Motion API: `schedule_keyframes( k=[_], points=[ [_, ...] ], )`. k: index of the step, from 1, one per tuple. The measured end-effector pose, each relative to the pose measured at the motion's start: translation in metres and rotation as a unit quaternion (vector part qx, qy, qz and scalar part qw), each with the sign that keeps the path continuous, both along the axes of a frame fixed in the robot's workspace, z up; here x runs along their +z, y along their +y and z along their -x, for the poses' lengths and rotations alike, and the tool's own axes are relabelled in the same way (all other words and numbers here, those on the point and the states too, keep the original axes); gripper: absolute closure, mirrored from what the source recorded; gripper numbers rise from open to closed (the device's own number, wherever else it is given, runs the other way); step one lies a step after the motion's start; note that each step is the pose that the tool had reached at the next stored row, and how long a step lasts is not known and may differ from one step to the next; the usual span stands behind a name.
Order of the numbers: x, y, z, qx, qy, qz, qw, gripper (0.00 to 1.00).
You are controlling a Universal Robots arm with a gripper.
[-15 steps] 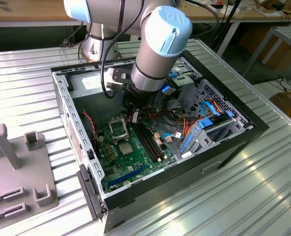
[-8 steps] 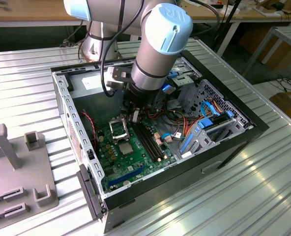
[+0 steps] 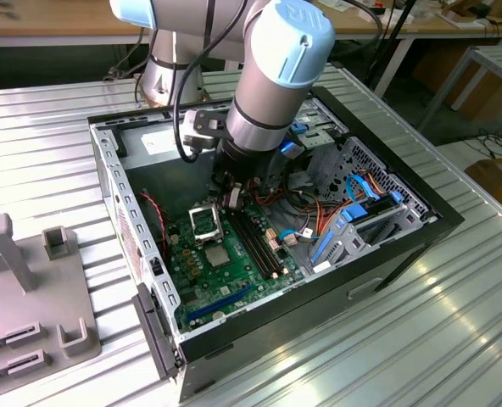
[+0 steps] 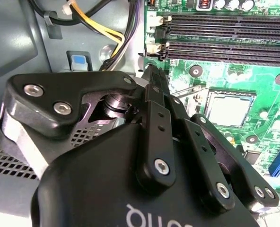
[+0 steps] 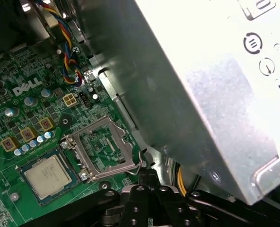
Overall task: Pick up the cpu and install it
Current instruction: 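Close the cpu cover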
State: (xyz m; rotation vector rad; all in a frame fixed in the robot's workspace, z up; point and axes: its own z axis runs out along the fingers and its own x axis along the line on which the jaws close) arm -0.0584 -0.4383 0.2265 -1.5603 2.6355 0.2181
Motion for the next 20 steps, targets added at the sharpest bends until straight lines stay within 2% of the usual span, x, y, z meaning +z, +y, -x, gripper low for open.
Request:
schedule_keyframes(
  k=[8,20],
  points=[
    [0.0031,0.0,0.001,0.002,0.0,0.0004,1.0,0.89],
    [0.009,0.0001,0.0014,0.003,0.0,0.0082,0.99996,0.89]
  ],
)
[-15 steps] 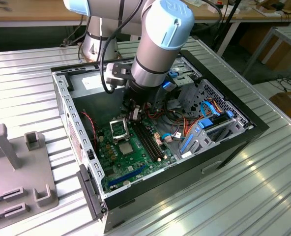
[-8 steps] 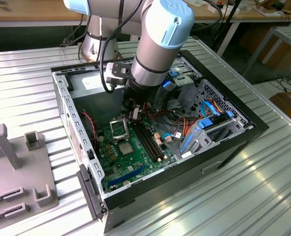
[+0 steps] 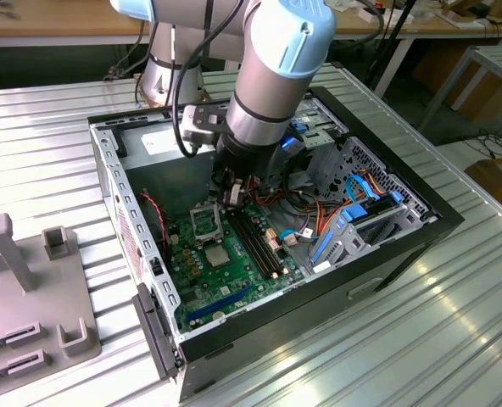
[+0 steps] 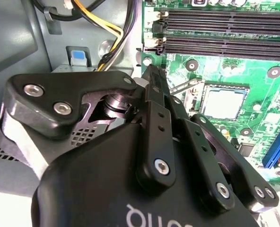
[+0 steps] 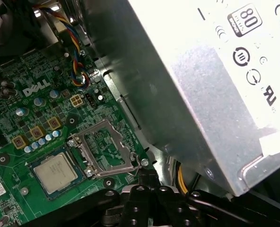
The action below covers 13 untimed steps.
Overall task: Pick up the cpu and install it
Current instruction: 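Close the cpu cover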
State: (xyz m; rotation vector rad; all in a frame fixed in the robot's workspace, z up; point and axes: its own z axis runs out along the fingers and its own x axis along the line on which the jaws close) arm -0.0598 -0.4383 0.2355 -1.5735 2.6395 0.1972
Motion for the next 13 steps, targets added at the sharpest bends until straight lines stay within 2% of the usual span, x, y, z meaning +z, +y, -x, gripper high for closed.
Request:
schedule_keyframes(
  k=[7,11,13],
  points=[
    [0.0026,0.0,0.0002,0.001,0.0,0.0025,1.0,0.89],
    [0.0034,0.0,0.0004,0.002,0.0,0.0069,0.99997,0.89],
    [0.0036,-0.0001,0.0005,0.002,0.0001,0.0122,0.99992,0.89]
  ],
)
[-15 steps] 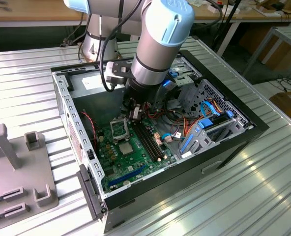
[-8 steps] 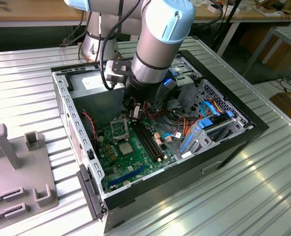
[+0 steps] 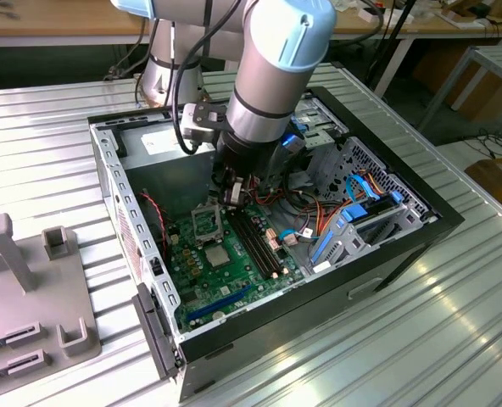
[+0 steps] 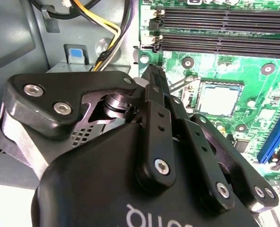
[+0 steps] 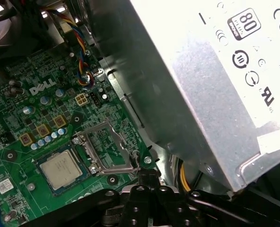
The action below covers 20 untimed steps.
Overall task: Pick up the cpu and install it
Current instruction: 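Close the cpu cover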
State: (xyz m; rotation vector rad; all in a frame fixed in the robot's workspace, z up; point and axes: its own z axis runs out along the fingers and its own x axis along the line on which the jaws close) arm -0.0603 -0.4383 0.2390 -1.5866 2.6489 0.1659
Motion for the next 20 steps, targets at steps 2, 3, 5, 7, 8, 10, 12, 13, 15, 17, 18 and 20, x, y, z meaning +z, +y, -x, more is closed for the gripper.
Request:
schedule_keyframes(
  k=[2,3,5,7,8,10,12,13,15,17,18,20],
  points=[
    [0.0001,0.0,0.0001,0.0,0.0,0.003,1.0,0.89],
    [0.0003,0.0,0.0001,0.0,0.0,0.0049,0.99999,0.89],
    [0.0016,0.0,0.0002,0.001,0.0,0.0067,0.99998,0.89],
    [0.0026,0.0001,0.0003,0.002,0.0,0.0075,0.99997,0.89],
    [0.003,0.0,0.0004,0.002,0.0,0.0079,0.99997,0.89],
    [0.0037,0.0,0.0005,0.002,0.0,0.0085,0.99996,0.89],
    [0.0078,0.0,0.0014,0.006,-0.0001,0.0086,0.99995,0.89],
    [0.0093,0.0,0.0028,0.01,-0.0001,0.0087,0.99992,0.89],
    [0.0111,0.0,0.0034,0.014,-0.0001,0.0087,0.99986,0.89],
    [0.0121,0.0,0.0034,0.015,-0.0002,0.0086,0.99985,0.89],
    [0.0138,0.0,0.0035,0.016,-0.0002,0.0087,0.99983,0.89],
    [0.0146,0.0,0.0035,0.018,-0.0002,0.0087,0.99981,0.89]
  ],
)
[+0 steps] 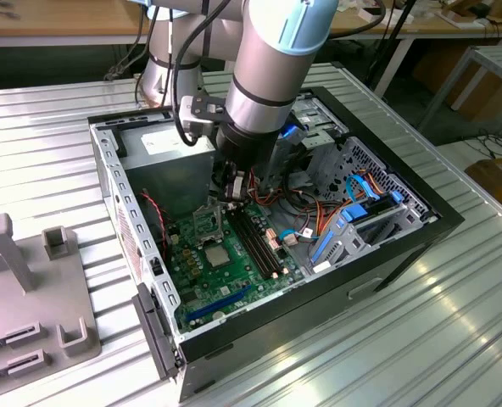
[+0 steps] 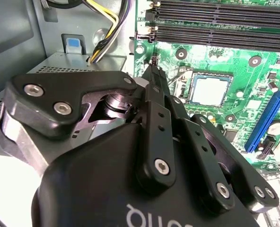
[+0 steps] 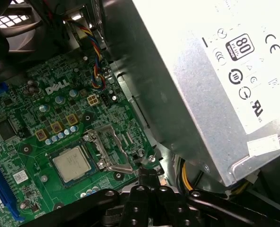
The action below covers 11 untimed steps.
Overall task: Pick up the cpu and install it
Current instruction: 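Close the cpu cover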
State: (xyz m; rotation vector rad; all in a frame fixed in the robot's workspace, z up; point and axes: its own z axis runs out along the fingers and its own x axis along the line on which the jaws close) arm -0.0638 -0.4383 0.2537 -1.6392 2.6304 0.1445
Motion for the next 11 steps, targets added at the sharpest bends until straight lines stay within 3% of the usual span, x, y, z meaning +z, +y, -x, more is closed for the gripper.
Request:
schedule_keyframes(
  k=[11],
  points=[
    [0.0001,-0.0024,0.0008,0.02,0.0,0.0,0.99981,0.89]
  ],
)
